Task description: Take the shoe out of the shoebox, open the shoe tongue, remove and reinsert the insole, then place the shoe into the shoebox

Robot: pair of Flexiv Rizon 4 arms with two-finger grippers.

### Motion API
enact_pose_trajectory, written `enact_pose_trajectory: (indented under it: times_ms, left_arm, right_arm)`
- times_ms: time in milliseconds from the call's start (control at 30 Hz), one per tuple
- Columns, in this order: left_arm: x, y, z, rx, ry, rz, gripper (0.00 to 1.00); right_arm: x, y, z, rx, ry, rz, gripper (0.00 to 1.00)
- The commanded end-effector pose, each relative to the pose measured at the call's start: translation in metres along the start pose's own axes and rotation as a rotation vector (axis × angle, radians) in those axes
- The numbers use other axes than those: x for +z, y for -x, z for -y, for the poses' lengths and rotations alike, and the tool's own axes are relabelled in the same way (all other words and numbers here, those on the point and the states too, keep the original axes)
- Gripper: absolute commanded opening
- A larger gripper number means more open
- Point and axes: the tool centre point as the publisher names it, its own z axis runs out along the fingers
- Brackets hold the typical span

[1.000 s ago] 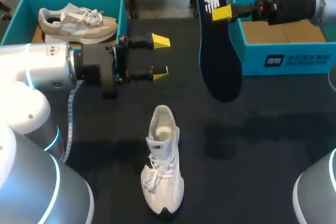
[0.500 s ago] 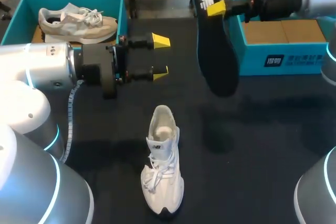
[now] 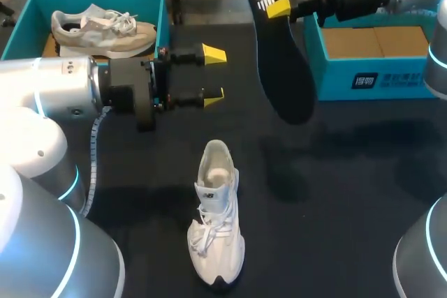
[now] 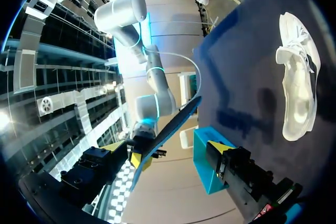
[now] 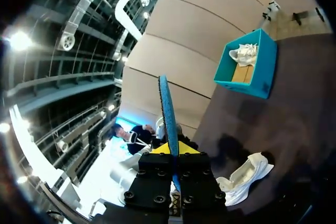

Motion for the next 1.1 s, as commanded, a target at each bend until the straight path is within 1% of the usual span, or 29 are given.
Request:
enact_pose_trajectory:
  times_ms: [33, 67, 133, 200, 233, 600, 733, 800, 967, 1000, 1100]
  left_arm:
    - [0.002, -0.001, 0.002, 0.002, 0.005, 0.001, 1.00]
    - [0.002, -0.001, 0.002, 0.002, 0.005, 0.001, 1.00]
    - [0.002, -0.001, 0.002, 0.002, 0.005, 0.001, 1.00]
    - [0.002, -0.001, 0.002, 0.002, 0.005, 0.001, 1.00]
    - [0.002, -0.001, 0.002, 0.002, 0.005, 0.001, 1.00]
    - [0.002, -0.001, 0.002, 0.002, 0.005, 0.001, 1.00]
    - [0.002, -0.001, 0.002, 0.002, 0.005, 0.001, 1.00]
    - [0.002, -0.001, 0.002, 0.002, 0.005, 0.001, 1.00]
    - [0.002, -0.001, 0.002, 0.002, 0.005, 0.001, 1.00]
    - [0.002, -0.001, 0.002, 0.002, 0.005, 0.001, 1.00]
    - [0.001, -0.001, 0.000, 0.005, 0.002, 0.005, 1.00]
  right_arm:
    - [0.012, 0.009, 0.002, 0.077, 0.040, -0.023, 0.00]
    - [0.013, 0.010, 0.004, 0.102, 0.068, -0.029, 0.00]
    - [0.018, 0.013, 0.008, 0.163, 0.087, -0.034, 0.00]
    - [0.023, 0.017, 0.009, 0.246, 0.086, -0.034, 0.00]
    - [0.025, 0.018, 0.010, 0.261, 0.091, -0.039, 0.00]
    - [0.025, 0.018, 0.010, 0.261, 0.091, -0.039, 0.00]
    - [0.038, 0.030, -0.003, 0.306, 0.072, -0.071, 0.00]
    - [0.044, 0.037, -0.004, 0.343, 0.068, -0.076, 0.00]
    - [0.054, 0.045, -0.002, 0.417, 0.092, -0.088, 0.00]
    - [0.054, 0.046, -0.001, 0.422, 0.105, -0.088, 0.00]
    - [0.054, 0.046, -0.001, 0.422, 0.105, -0.088, 0.00]
